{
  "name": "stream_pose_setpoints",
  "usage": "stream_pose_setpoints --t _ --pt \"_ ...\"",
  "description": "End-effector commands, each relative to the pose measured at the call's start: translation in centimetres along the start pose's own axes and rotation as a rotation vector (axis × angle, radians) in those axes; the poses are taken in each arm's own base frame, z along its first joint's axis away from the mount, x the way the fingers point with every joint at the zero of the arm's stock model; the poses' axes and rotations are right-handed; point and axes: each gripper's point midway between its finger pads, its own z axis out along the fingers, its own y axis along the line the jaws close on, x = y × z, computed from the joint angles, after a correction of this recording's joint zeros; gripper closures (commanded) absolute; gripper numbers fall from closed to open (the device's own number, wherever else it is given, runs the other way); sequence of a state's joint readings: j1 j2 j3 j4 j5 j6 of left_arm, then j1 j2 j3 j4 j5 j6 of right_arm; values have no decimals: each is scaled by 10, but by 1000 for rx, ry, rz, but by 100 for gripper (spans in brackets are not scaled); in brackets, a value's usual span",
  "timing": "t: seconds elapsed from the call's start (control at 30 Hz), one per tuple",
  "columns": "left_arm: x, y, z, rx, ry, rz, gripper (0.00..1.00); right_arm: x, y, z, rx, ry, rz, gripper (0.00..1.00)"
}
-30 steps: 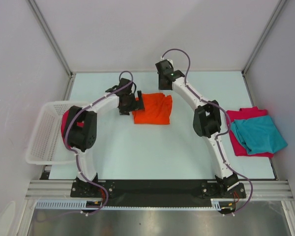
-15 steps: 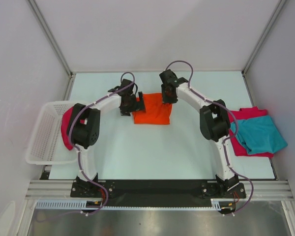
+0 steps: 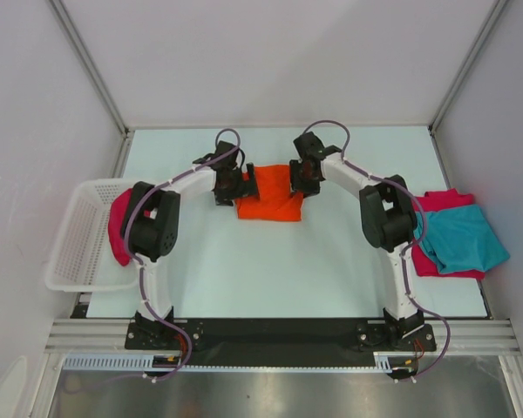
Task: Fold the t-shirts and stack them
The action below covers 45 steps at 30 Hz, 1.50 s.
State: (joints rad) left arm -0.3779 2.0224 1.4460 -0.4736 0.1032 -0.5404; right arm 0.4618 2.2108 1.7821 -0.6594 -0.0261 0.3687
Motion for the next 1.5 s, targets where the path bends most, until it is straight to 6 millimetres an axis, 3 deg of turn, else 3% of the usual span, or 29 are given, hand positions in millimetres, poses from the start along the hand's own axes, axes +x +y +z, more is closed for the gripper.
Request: stream_pose_setpoints --t 0.0,0.27,0.87,1.2,1.33,1.47 --pt "-7 -7 4 25 -22 15 0 -17 -2 -32 -25 -79 19 50" --pt "-5 -6 7 23 -15 19 1 -4 -10 -35 -12 -61 29 50" --pt "0 -3 12 17 4 23 0 39 5 18 -139 49 146 52" --pt "10 4 29 9 29 8 1 50 9 29 -155 67 183 53" --pt "18 -3 42 54 58 -14 3 54 8 31 -155 74 193 53" --pt "17 -19 41 101 59 -4 5 54 8 28 -152 71 197 54"
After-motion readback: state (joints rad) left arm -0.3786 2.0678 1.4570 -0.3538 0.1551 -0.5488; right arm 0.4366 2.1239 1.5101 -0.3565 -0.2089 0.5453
